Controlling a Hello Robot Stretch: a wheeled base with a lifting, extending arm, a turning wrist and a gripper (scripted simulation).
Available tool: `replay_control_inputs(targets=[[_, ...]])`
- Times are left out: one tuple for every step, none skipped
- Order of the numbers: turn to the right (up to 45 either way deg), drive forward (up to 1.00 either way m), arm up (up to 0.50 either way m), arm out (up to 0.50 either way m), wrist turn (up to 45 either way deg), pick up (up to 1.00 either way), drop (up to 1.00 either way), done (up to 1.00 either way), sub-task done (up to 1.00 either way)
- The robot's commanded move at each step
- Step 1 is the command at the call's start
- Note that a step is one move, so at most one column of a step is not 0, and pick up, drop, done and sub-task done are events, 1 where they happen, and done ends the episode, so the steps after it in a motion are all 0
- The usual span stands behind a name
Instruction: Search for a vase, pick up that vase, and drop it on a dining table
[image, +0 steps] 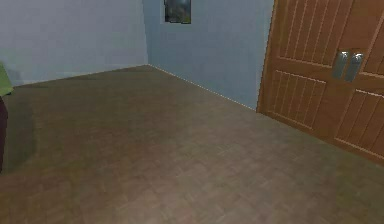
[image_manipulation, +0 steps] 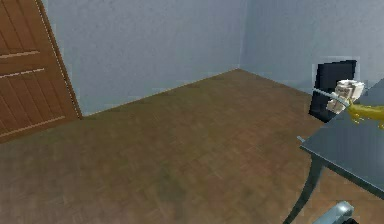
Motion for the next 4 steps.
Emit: replay_control_inputs(targets=[[0.0,0.05,0.0,0.0,0.0,0.0,0.0,0.0,0.0],[-45.0,0.0,0.0,0.0,0.0,0.0,0.0,0.0,0.0],[-30.0,0.0,0.0,0.0,0.0,0.0,0.0,0.0,0.0],[0.0,0.15,0.0,0.0,0.0,0.0,0.0,0.0,0.0]])
